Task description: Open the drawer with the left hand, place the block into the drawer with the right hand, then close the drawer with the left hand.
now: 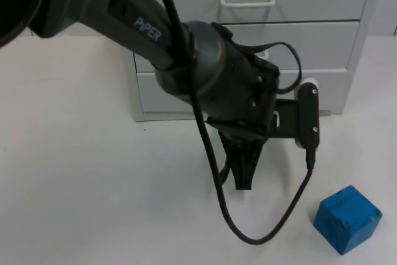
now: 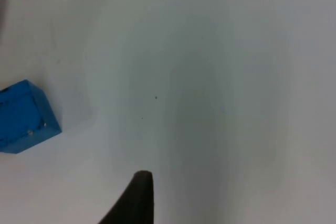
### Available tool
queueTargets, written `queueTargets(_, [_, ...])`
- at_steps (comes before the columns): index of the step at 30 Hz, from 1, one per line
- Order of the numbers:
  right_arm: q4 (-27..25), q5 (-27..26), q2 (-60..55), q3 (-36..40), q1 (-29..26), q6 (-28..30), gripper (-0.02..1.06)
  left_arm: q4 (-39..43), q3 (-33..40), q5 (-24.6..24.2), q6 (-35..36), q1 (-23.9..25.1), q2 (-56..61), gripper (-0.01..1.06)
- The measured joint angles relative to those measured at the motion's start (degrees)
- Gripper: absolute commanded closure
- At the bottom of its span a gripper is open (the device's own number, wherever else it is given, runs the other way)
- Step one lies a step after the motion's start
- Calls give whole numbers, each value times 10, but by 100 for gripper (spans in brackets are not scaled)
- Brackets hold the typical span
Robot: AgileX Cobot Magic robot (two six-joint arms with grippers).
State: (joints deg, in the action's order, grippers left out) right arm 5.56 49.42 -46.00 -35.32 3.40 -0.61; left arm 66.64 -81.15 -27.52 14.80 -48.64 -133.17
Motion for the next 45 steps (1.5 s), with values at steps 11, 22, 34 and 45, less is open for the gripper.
queueTargets(11, [0, -13, 0, 0, 0, -9, -1, -29, -1, -16, 0, -9, 62, 99])
queueTargets(22, [0, -13, 0, 0, 0, -9, -1, -29, -1, -3, 5, 10, 53, 47])
queueTargets(34, [0, -13, 0, 0, 0, -11, -1, -29, -1, 45, 18, 44, 52, 48])
queueTargets(45, [0, -14, 0, 0, 0, -11, -1, -31, -1, 54, 19, 46, 25, 48])
